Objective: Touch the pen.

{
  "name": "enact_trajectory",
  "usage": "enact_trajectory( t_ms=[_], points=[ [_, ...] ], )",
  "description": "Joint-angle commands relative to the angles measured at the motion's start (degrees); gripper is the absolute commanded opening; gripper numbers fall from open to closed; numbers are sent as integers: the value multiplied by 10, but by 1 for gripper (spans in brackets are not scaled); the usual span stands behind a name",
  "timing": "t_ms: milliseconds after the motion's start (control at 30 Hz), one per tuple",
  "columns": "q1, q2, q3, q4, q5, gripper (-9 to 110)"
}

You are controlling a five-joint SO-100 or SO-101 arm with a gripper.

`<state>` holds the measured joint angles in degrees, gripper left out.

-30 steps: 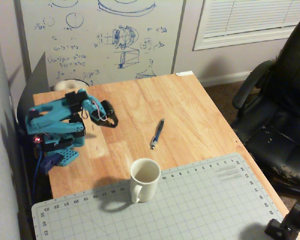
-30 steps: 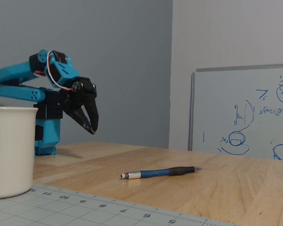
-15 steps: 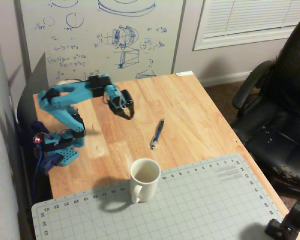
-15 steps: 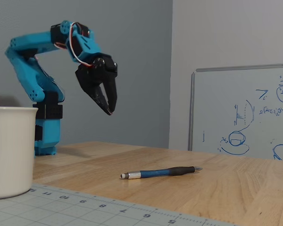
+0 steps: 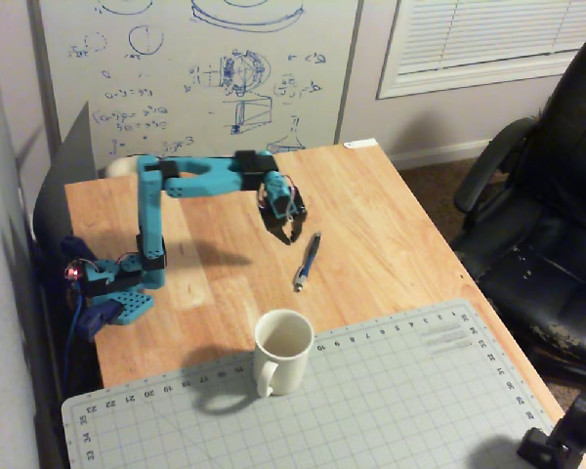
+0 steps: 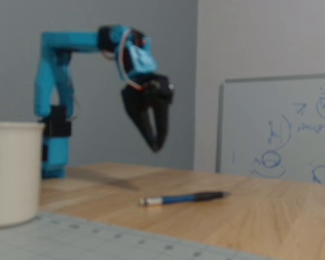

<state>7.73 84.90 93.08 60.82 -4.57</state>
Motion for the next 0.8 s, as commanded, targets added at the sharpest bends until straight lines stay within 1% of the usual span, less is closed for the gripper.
enact_trajectory(
  t_ms=[0, 333, 767],
  points=[
    [8, -46, -114, -11, 5, 1],
    [32, -146, -219, -11, -2, 1],
    [40, -209, -241, -11, -3, 1]
  ],
)
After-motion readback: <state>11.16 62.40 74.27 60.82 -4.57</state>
